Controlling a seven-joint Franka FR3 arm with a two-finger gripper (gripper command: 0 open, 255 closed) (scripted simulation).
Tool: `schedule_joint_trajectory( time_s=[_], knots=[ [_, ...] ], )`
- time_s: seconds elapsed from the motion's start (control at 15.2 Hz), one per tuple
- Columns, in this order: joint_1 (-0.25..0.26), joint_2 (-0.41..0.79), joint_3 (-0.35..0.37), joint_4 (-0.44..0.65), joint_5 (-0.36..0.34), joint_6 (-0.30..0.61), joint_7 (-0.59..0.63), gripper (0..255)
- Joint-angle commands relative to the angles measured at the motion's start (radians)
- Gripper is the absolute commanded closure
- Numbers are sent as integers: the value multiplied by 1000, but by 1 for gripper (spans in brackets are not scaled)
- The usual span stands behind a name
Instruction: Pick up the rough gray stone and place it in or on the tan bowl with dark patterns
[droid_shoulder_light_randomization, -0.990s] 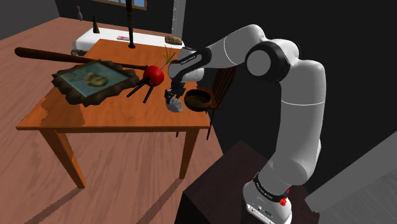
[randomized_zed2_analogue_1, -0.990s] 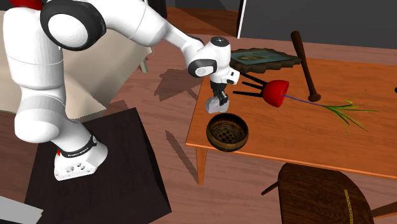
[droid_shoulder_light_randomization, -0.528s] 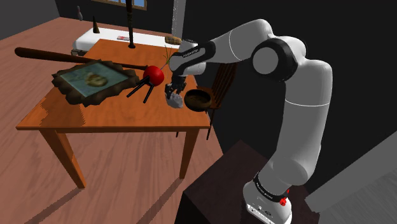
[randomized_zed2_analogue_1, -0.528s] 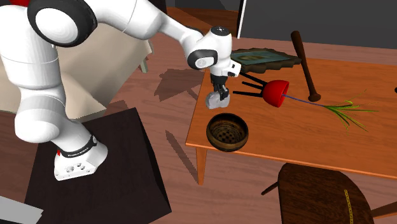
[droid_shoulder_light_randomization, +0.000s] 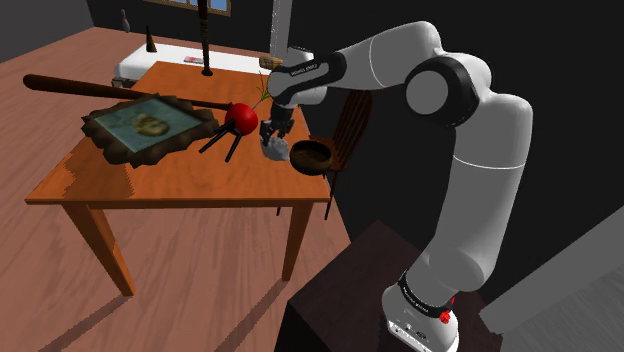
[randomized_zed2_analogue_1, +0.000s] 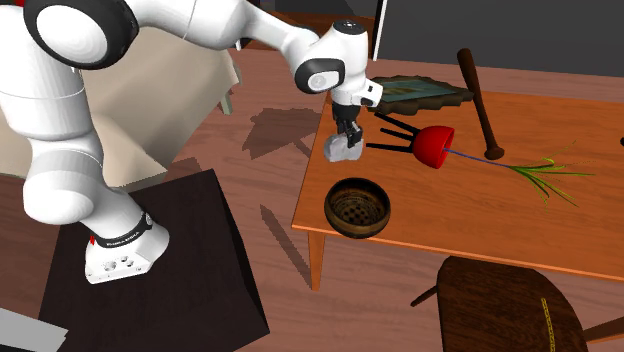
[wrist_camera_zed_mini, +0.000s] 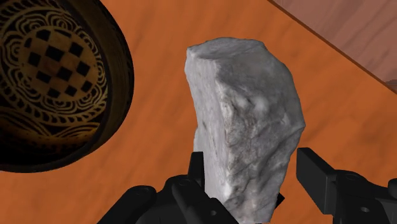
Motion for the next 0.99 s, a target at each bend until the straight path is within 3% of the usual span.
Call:
schedule_joint_trajectory(
  time_s=[0.0,0.79,0.92],
  knots=[
    [0,-15,-2,7,-4,-22,3,255],
    [2,-68,-8,87,-22,-152,26,255],
    [-25,-88,-21,67,-15,-158,-18,255]
  ],
)
